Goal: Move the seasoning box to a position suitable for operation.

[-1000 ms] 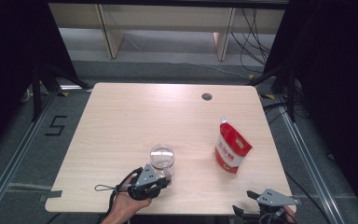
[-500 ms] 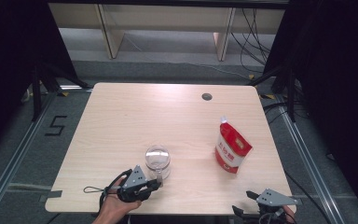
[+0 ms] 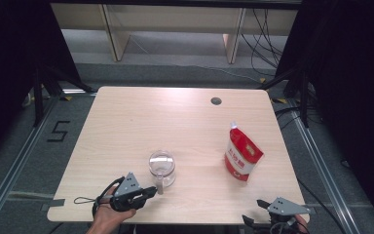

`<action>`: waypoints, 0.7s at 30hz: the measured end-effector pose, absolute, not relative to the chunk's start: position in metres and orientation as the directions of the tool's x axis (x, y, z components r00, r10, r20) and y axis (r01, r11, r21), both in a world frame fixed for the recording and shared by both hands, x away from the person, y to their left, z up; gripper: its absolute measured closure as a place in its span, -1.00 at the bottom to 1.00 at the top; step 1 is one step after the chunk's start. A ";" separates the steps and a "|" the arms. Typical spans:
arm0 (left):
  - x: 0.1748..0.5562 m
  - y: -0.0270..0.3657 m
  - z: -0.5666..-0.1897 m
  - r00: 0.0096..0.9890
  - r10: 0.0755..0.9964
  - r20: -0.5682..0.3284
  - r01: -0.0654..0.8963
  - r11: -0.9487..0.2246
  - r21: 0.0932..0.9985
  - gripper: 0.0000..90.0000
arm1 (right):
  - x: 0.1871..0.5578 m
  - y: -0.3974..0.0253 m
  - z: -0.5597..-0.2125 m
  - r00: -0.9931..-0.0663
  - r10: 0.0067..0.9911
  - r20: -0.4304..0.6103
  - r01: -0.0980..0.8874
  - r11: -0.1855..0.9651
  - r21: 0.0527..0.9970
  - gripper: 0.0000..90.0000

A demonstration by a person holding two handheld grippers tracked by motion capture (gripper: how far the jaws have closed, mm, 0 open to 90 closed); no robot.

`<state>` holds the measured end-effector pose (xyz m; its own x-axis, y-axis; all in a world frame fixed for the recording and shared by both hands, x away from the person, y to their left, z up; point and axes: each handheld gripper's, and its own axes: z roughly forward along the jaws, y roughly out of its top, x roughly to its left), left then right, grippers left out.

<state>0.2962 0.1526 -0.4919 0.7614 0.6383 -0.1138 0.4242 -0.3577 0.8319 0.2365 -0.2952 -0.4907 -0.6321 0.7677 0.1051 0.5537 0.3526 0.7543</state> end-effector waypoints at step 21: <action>0.287 0.123 -0.491 0.605 0.786 -0.127 0.500 -0.251 0.829 -0.01 | 0.238 -0.294 -0.492 -0.650 0.753 0.100 0.551 0.376 0.745 -0.47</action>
